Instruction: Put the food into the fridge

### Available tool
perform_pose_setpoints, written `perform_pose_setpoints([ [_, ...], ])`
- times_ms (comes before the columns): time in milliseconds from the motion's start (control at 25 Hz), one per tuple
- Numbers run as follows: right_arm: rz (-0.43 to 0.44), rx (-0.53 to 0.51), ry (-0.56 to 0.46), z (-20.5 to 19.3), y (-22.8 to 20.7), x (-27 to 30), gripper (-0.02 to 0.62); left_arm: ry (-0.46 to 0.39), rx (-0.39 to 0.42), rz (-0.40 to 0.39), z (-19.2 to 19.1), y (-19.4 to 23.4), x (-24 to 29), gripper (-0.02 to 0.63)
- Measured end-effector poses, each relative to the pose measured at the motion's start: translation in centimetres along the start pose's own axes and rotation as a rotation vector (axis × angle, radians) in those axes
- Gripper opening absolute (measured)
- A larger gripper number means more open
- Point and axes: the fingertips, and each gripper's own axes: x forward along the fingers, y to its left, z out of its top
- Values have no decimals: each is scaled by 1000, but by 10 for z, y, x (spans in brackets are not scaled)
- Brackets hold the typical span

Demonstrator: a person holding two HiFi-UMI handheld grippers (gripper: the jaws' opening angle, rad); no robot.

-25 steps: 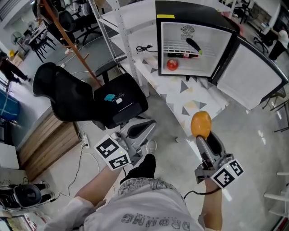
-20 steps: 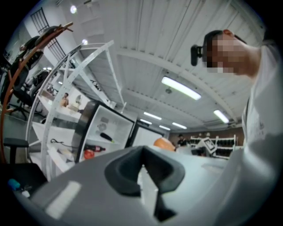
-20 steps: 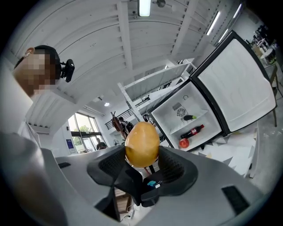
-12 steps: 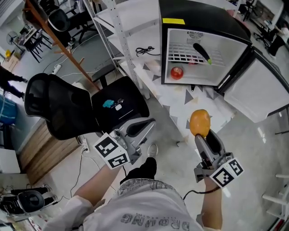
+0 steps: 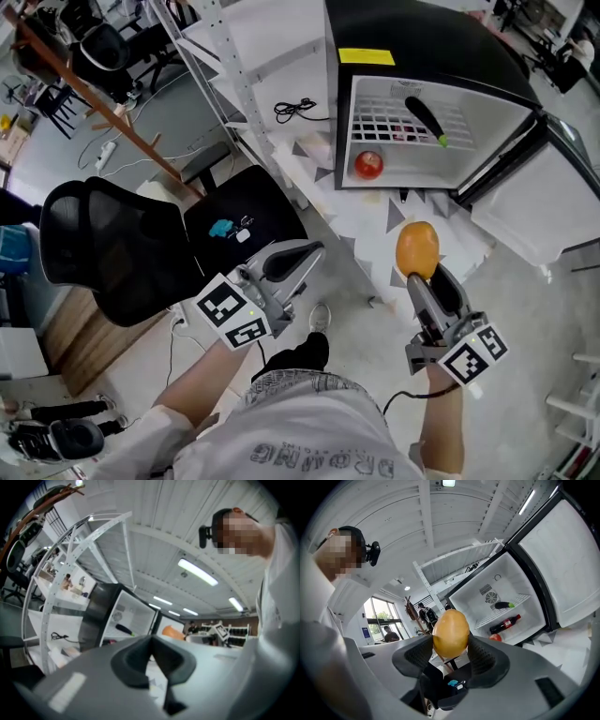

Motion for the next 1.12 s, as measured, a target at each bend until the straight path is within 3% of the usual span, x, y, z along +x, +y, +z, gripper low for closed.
perform_pose_setpoints([
  [640,-46,-56,-8,33,-36,86,232,9,-8,-14,21,79,29,6],
  [1120,-16,-93,29,52,-78,151,232,9,-13,31,17,109,54,6],
])
